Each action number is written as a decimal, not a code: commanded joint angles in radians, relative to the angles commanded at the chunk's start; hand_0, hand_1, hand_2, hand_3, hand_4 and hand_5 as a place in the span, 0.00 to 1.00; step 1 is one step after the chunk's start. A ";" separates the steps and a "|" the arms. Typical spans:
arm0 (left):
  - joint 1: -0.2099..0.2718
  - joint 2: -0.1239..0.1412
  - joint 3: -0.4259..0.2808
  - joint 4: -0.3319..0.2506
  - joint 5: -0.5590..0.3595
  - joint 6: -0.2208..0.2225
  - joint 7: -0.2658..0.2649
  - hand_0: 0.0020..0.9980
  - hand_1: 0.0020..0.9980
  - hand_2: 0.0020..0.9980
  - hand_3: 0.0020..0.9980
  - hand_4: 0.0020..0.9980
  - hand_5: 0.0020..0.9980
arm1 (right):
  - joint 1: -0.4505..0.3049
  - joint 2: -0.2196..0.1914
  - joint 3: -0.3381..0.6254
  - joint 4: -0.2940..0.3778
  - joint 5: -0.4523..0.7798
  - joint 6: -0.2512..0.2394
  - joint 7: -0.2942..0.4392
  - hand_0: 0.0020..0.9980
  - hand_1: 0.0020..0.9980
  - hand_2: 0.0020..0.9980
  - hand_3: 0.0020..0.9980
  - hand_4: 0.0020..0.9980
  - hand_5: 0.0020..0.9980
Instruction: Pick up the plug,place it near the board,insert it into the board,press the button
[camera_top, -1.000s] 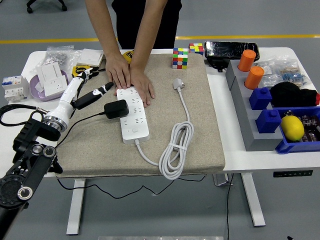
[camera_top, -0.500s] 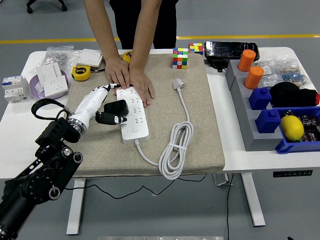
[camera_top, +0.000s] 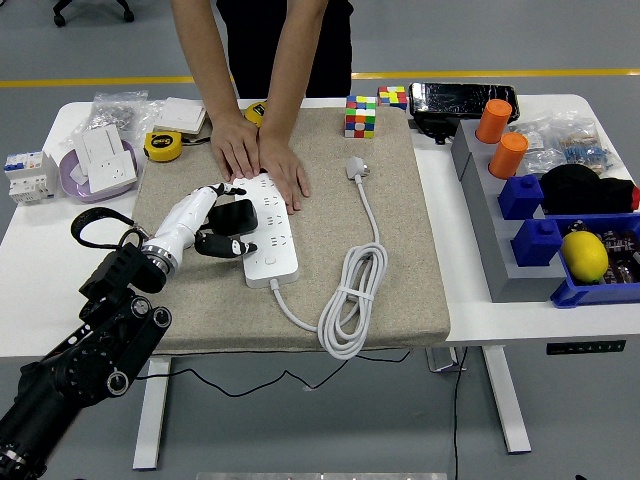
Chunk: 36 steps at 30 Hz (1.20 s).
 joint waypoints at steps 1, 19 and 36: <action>-0.002 -0.001 -0.001 0.004 -0.002 0.002 -0.001 1.00 0.97 0.80 0.76 1.00 0.33 | 0.000 0.000 0.000 0.000 0.000 0.000 0.000 0.83 0.76 0.76 0.79 1.00 0.84; -0.030 -0.013 -0.027 0.075 0.029 0.009 -0.007 0.95 0.92 0.77 0.72 1.00 0.43 | 0.003 0.002 0.003 0.000 0.002 -0.001 0.000 0.83 0.76 0.76 0.79 1.00 0.84; -0.035 -0.013 -0.038 0.094 0.086 0.031 0.002 0.91 0.87 0.70 0.58 0.86 0.21 | 0.004 0.004 0.007 0.000 0.003 -0.001 0.001 0.83 0.76 0.76 0.79 1.00 0.85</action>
